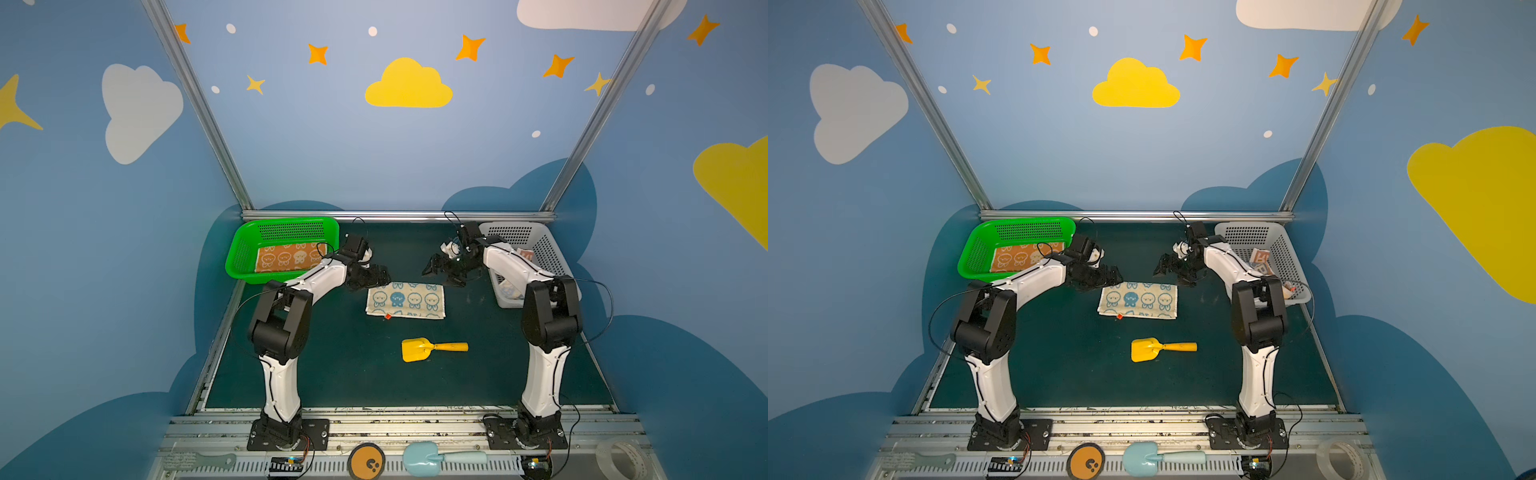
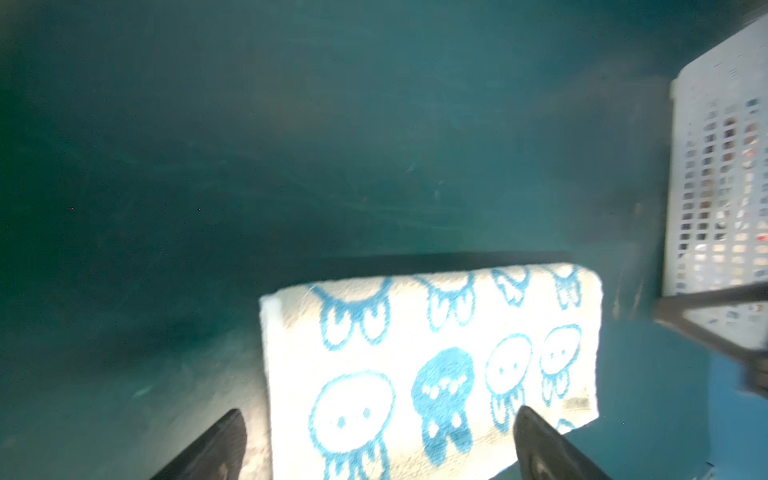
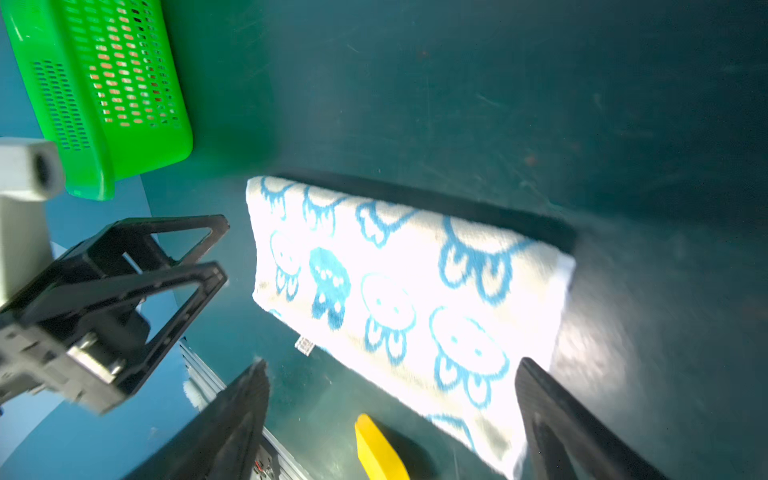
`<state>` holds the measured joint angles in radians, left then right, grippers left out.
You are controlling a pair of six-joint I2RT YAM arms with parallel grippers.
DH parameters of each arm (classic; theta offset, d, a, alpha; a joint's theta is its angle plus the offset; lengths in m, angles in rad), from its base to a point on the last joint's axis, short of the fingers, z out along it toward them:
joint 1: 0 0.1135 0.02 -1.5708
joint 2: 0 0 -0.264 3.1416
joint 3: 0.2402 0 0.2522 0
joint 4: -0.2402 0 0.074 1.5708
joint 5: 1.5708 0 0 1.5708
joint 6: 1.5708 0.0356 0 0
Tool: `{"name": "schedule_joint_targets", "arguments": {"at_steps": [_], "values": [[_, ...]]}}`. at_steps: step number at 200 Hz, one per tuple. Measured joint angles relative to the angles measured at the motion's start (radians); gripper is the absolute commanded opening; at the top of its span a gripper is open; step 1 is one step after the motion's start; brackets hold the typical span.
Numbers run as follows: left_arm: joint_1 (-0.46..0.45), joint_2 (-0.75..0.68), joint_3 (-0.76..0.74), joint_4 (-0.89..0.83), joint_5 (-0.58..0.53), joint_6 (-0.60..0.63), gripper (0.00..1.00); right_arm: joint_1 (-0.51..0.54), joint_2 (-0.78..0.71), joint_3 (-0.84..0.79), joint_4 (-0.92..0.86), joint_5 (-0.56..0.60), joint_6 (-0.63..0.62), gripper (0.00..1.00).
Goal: Fold and stack the towels
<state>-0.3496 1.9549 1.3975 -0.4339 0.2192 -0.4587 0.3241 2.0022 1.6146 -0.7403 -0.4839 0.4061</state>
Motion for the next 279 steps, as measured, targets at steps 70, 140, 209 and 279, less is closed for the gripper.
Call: {"name": "schedule_joint_targets", "arguments": {"at_steps": [70, 140, 209, 279], "values": [[-0.024, 0.061, 0.002, -0.056, -0.016, 0.047, 0.98, 0.036, 0.032, -0.146, -0.005, 0.048, -0.003, 0.91], [-0.053, 0.131, 0.107, -0.164, -0.084, 0.098, 0.77, 0.067, 0.063, -0.133, 0.037, 0.022, 0.039, 0.91], [-0.077, 0.163, 0.138, -0.206, -0.157, 0.133, 0.24, 0.103, 0.087, -0.113, 0.096, -0.013, 0.069, 0.91], [-0.104, 0.206, 0.261, -0.362, -0.231, 0.171, 0.03, 0.107, 0.091, -0.092, 0.076, -0.013, 0.060, 0.91]]}}
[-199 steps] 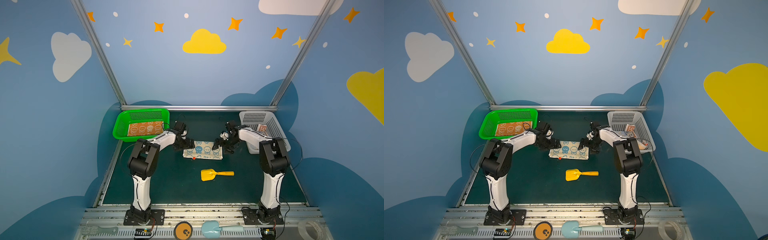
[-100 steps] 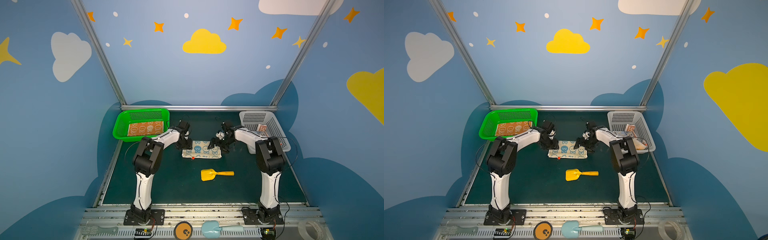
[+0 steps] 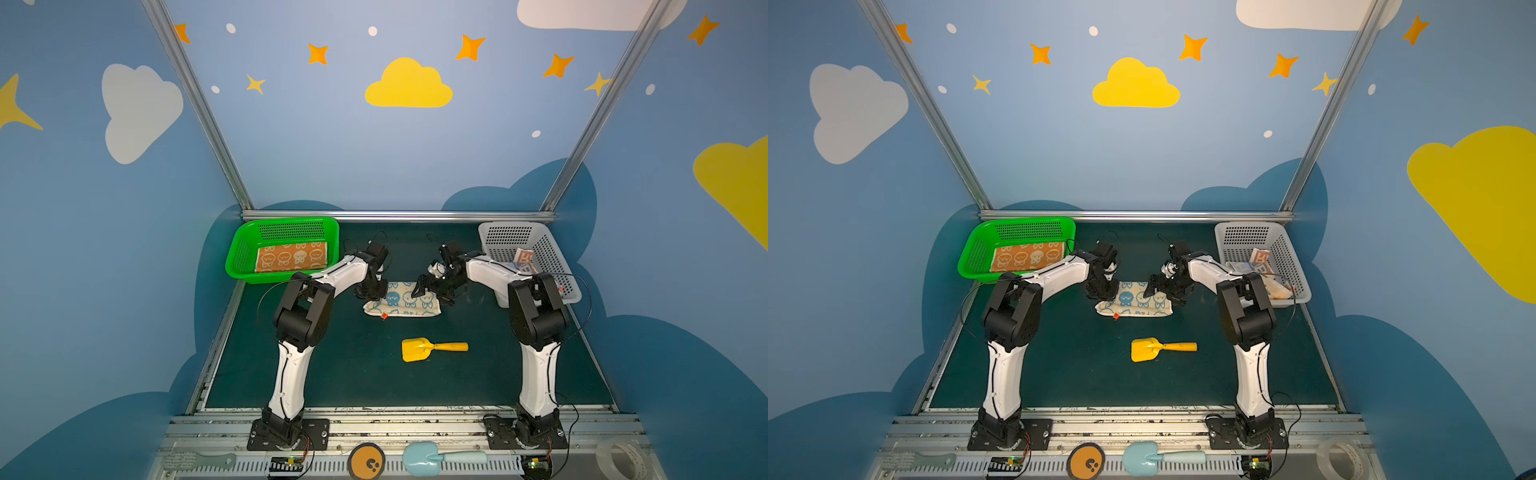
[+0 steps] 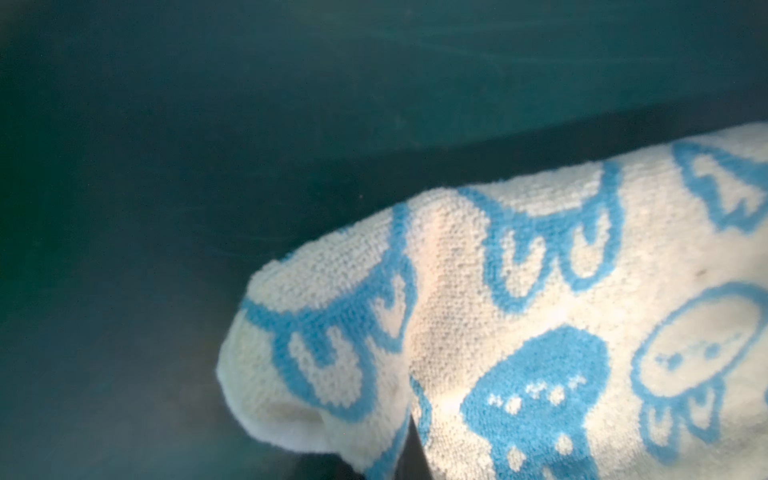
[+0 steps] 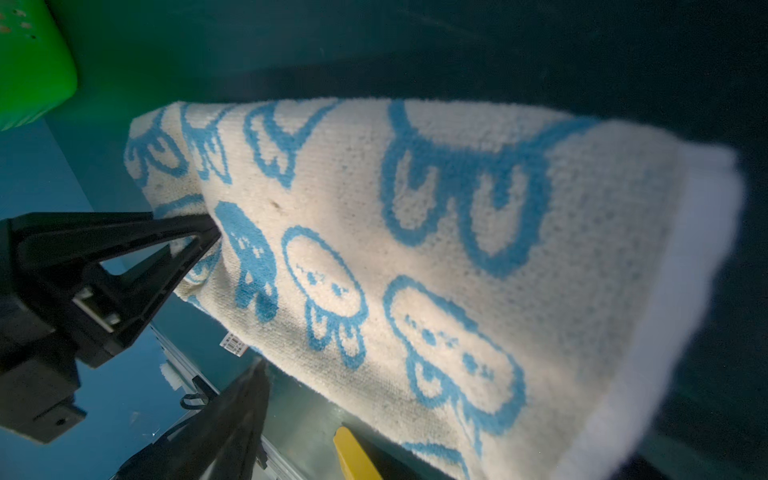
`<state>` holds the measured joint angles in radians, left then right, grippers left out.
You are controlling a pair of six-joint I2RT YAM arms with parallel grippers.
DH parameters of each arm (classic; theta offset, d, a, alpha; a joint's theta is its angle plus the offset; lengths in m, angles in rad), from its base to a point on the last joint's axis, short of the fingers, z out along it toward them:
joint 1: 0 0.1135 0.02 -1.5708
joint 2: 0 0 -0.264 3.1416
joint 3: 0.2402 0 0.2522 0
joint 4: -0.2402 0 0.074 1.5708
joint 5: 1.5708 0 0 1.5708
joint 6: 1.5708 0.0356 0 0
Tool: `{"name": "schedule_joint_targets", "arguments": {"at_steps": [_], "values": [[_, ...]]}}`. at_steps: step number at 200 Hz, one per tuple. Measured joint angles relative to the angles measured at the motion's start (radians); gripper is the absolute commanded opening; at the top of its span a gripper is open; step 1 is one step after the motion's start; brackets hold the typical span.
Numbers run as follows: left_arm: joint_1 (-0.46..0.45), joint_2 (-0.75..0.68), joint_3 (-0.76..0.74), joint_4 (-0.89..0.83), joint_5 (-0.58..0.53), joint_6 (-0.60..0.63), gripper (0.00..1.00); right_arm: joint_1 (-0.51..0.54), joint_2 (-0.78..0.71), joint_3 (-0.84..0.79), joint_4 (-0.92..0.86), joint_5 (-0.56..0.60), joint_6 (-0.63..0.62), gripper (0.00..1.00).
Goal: Fold and stack the towels
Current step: 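Carry the towel into the green basket with the left gripper while the right draws back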
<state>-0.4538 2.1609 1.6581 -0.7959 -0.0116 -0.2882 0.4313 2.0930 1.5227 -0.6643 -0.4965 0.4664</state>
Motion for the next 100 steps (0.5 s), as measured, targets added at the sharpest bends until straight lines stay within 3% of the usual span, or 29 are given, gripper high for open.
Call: {"name": "schedule_joint_targets", "arguments": {"at_steps": [51, 100], "values": [[0.028, 0.023, 0.347, -0.300, -0.187, 0.084, 0.03, 0.021, 0.008, 0.146, -0.080, 0.004, -0.044, 0.91], [0.138, 0.061, 0.748, -0.487, -0.360, 0.181, 0.03, 0.058, 0.009, 0.309, -0.142, 0.006, -0.092, 0.91]]}}
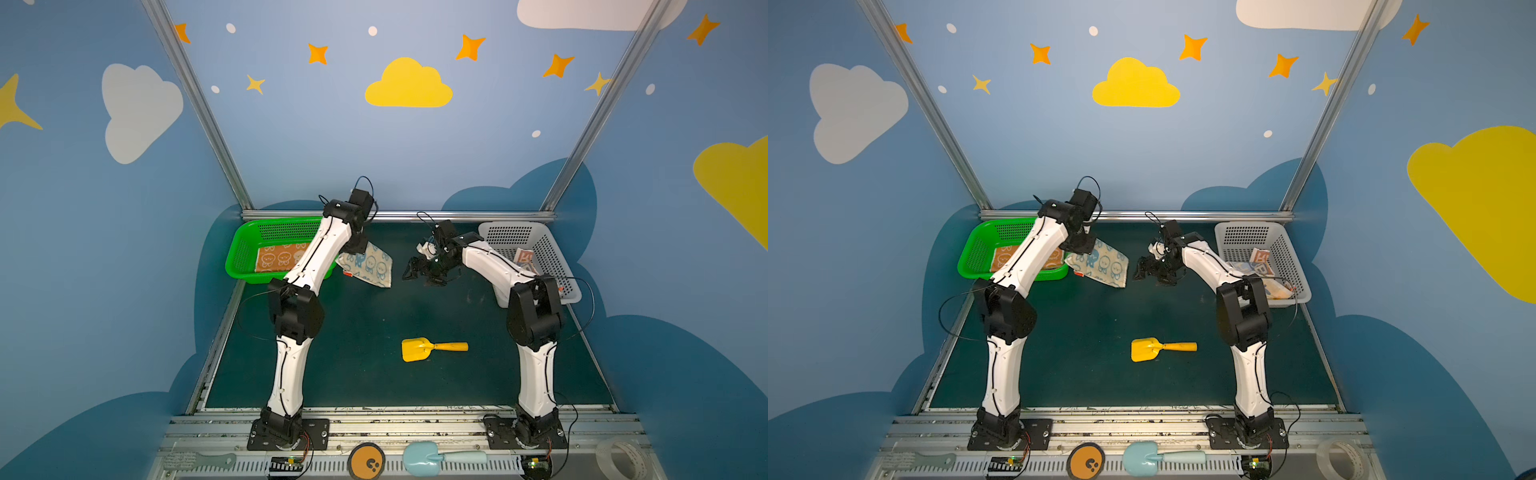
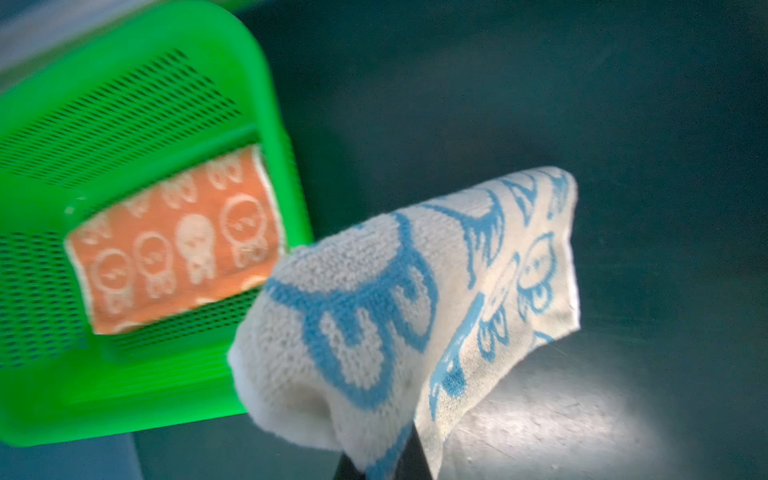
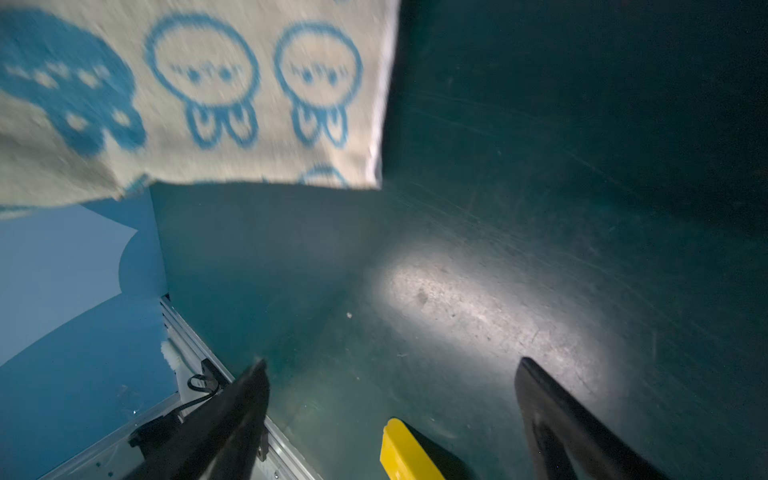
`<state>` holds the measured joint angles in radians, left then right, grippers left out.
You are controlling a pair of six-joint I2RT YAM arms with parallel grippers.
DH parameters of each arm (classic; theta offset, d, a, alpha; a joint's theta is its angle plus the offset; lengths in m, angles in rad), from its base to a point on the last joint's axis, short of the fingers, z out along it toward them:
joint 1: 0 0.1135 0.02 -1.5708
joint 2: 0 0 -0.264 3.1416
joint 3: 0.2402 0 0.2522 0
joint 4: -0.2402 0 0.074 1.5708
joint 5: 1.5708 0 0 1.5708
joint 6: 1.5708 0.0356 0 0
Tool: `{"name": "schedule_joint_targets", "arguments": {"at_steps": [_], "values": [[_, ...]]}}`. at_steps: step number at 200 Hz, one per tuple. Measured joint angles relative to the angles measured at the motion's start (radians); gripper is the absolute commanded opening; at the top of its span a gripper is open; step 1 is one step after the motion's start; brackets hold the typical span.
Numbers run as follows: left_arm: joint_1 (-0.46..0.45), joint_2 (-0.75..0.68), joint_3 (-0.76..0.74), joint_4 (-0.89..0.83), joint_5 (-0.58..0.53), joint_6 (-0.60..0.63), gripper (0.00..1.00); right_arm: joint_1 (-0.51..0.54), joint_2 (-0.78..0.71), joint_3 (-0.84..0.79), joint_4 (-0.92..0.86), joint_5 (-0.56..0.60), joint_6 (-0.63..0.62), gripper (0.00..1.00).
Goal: Fold and stack the towels
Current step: 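Carry the towel into the green basket with the left gripper while the right draws back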
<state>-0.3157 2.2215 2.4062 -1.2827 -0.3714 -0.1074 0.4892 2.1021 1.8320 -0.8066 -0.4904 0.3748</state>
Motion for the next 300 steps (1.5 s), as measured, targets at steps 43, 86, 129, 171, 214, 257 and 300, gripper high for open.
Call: {"name": "schedule_joint_targets", "arguments": {"at_steps": [43, 86, 129, 171, 214, 257, 300], "values": [[0.121, 0.036, 0.068, 0.019, -0.073, 0.101, 0.03, 0.068, 0.051, 0.285, -0.066, 0.012, -0.062, 0.91], [0.238, 0.061, 0.026, 0.122, -0.104, 0.199, 0.03, 0.112, 0.112, 0.414, -0.066, -0.003, -0.100, 0.91], [0.306, 0.061, -0.114, 0.278, -0.111, 0.332, 0.03, 0.139, 0.183, 0.432, -0.002, -0.006, -0.109, 0.92], [0.335, 0.090, -0.131, 0.339, -0.137, 0.409, 0.03, 0.155, 0.248, 0.490, 0.048, 0.000, -0.070, 0.91], [0.370, 0.123, -0.123, 0.351, -0.149, 0.429, 0.03, 0.157, 0.323, 0.616, 0.063, -0.005, -0.043, 0.92], [0.406, 0.141, -0.098, 0.363, -0.142, 0.434, 0.03, 0.160, 0.341, 0.624, 0.080, -0.024, -0.027, 0.93], [0.426, 0.175, -0.076, 0.378, -0.126, 0.438, 0.03, 0.165, 0.344, 0.624, 0.082, -0.026, -0.016, 0.93]]}}
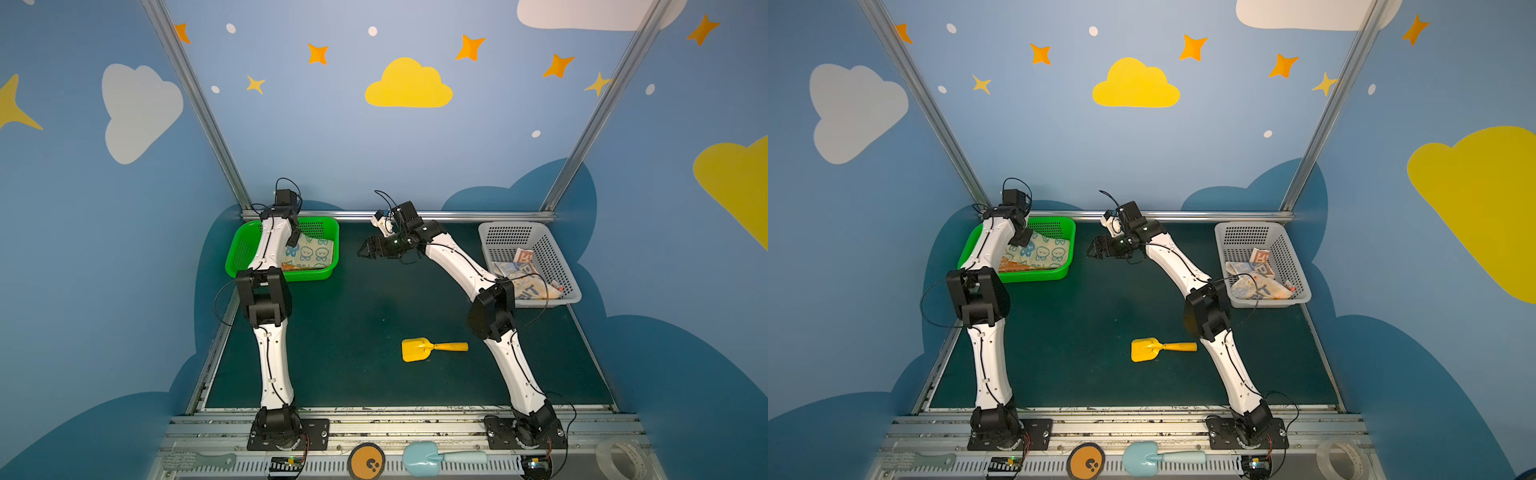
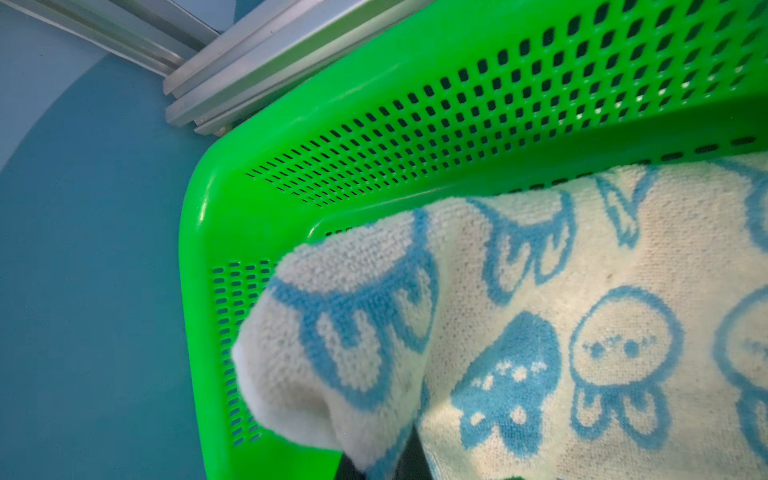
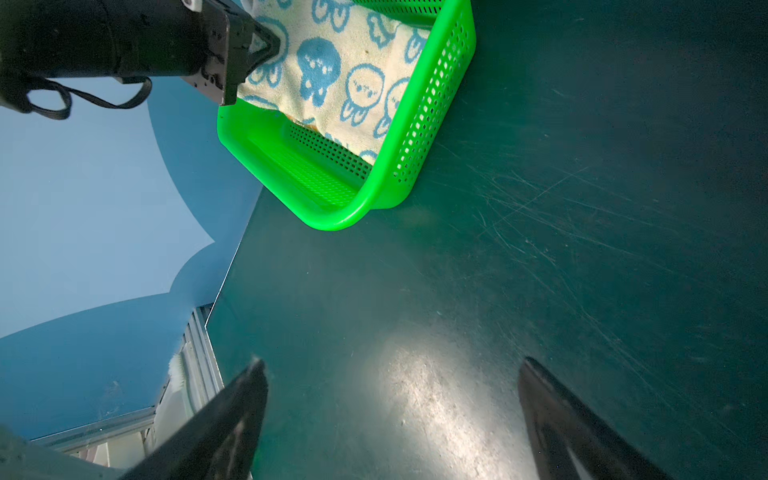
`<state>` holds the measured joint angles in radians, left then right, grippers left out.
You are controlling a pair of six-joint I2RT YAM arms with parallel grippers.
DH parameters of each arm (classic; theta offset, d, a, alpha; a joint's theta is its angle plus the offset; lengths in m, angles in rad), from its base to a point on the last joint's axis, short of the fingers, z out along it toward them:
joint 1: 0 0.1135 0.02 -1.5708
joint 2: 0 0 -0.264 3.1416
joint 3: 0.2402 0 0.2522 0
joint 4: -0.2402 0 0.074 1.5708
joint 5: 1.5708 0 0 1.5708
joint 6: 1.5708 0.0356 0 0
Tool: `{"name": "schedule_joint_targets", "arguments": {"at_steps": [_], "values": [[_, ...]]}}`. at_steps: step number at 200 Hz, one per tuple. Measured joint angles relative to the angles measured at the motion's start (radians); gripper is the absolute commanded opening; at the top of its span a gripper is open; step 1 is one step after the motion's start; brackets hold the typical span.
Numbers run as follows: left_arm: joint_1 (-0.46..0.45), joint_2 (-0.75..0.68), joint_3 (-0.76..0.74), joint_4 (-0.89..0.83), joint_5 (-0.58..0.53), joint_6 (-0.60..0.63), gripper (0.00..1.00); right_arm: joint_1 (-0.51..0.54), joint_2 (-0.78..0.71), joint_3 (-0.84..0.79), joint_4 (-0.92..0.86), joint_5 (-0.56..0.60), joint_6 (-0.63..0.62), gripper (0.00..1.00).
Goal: Fold and stack the towels
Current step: 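Carry the towel into the green basket with the left gripper while the right draws back, then open the left gripper over the basket while the right gripper reaches into the white basket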
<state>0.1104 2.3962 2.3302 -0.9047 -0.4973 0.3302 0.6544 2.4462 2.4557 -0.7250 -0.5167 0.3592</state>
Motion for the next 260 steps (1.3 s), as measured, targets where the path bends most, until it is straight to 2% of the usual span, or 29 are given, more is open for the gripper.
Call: {"name": "schedule_joint_targets", "arguments": {"at_steps": [69, 100, 163, 169, 179, 191, 203, 211, 218, 260], "values": [[0.024, 0.018, 0.016, -0.002, -0.003, -0.026, 0.03, 0.000, 0.001, 0.000, 0.007, -0.001, 0.014, 0.93], [0.026, -0.005, -0.060, 0.042, -0.008, -0.027, 0.03, 0.000, 0.002, 0.000, 0.011, -0.001, 0.023, 0.93], [0.034, 0.002, -0.064, 0.058, -0.062, -0.027, 0.03, 0.000, 0.001, -0.010, 0.011, -0.001, 0.019, 0.93], [0.035, 0.004, -0.062, 0.058, -0.063, -0.027, 0.09, 0.000, 0.001, -0.014, 0.011, -0.001, 0.019, 0.93], [0.037, 0.010, -0.056, 0.059, -0.065, -0.028, 0.30, 0.000, 0.001, -0.023, 0.011, -0.001, 0.019, 0.93], [0.038, 0.013, -0.056, 0.059, -0.074, -0.034, 0.39, 0.000, 0.001, -0.035, 0.011, -0.001, 0.018, 0.93], [0.038, 0.014, -0.056, 0.059, -0.081, -0.038, 0.56, 0.000, 0.001, -0.044, 0.011, -0.001, 0.018, 0.93], [0.038, 0.014, -0.055, 0.060, -0.088, -0.046, 0.74, 0.000, -0.001, -0.050, 0.011, -0.001, 0.018, 0.93], [0.038, 0.014, -0.053, 0.060, -0.093, -0.050, 0.98, -0.002, -0.003, -0.054, 0.011, -0.001, 0.018, 0.93], [0.013, -0.007, 0.008, 0.047, -0.129, -0.077, 0.99, -0.019, -0.071, -0.119, 0.003, 0.010, -0.013, 0.93]]}}
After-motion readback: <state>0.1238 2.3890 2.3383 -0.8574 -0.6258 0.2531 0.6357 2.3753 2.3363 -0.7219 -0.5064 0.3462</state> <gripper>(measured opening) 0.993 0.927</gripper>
